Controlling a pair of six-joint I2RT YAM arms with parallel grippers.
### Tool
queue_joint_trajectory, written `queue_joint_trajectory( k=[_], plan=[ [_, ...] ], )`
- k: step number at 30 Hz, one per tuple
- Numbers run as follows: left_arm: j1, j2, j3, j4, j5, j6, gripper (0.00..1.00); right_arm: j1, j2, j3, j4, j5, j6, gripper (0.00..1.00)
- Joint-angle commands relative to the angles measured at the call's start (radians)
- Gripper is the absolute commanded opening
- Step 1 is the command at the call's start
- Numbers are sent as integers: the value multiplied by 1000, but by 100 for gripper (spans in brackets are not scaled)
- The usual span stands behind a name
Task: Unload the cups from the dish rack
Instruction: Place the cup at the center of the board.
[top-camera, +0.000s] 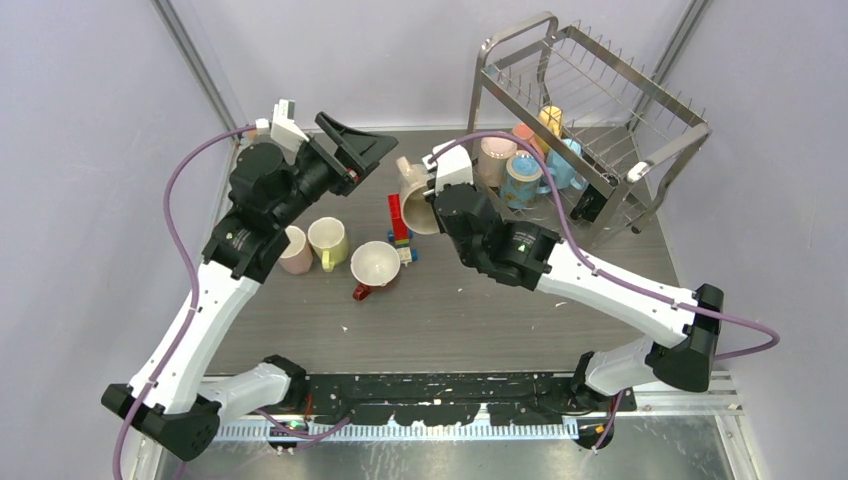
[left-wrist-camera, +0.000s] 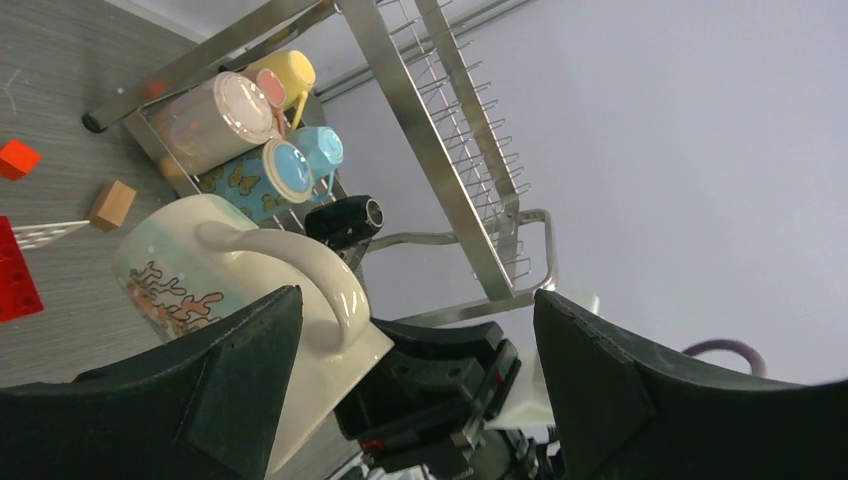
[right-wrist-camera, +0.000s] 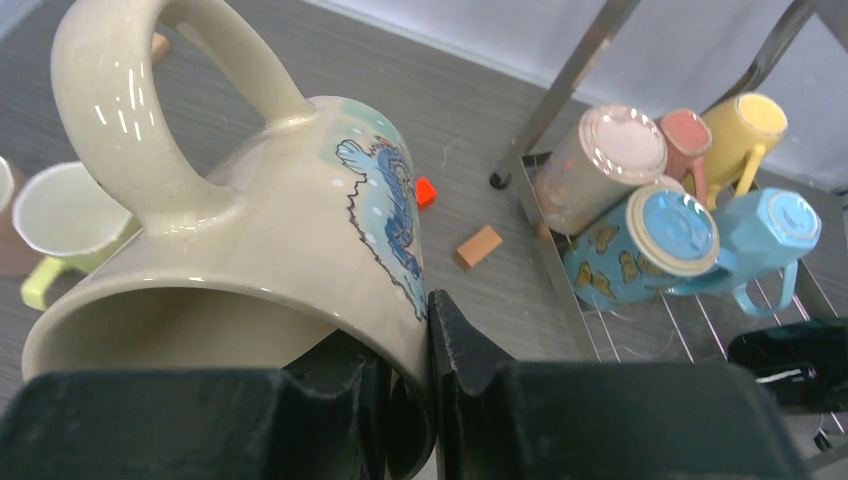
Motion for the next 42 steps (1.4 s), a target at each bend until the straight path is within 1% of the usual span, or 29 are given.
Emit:
queue_joint_trajectory(
  k=[1,5,7,12,16,23,30,42],
  plan=[
    [-1,-52,34,-33,17,99,87,-42,-81,85,-42,-29,130,1],
    [-1,-82,34,-86,32,156,90,-95,-63,134,-189,-123,218,1],
    [-1,-101,32,-115,30,188,94,-114,-54,154,-263,-168,257,1],
    [-1,-148,21,-189,19,265,97,-129,-13,200,-438,-240,334,1],
    [-1,-196,-9,-233,1,320,98,-132,22,194,-528,-342,385,1],
    [-1,-256,-41,-309,-12,391,100,-132,103,142,-583,-462,438,1],
    [-1,-309,-78,-353,-36,422,100,-132,174,127,-612,-550,467,1],
    [-1,-355,-139,-357,-39,438,100,-157,295,127,-613,-592,509,1]
  ],
)
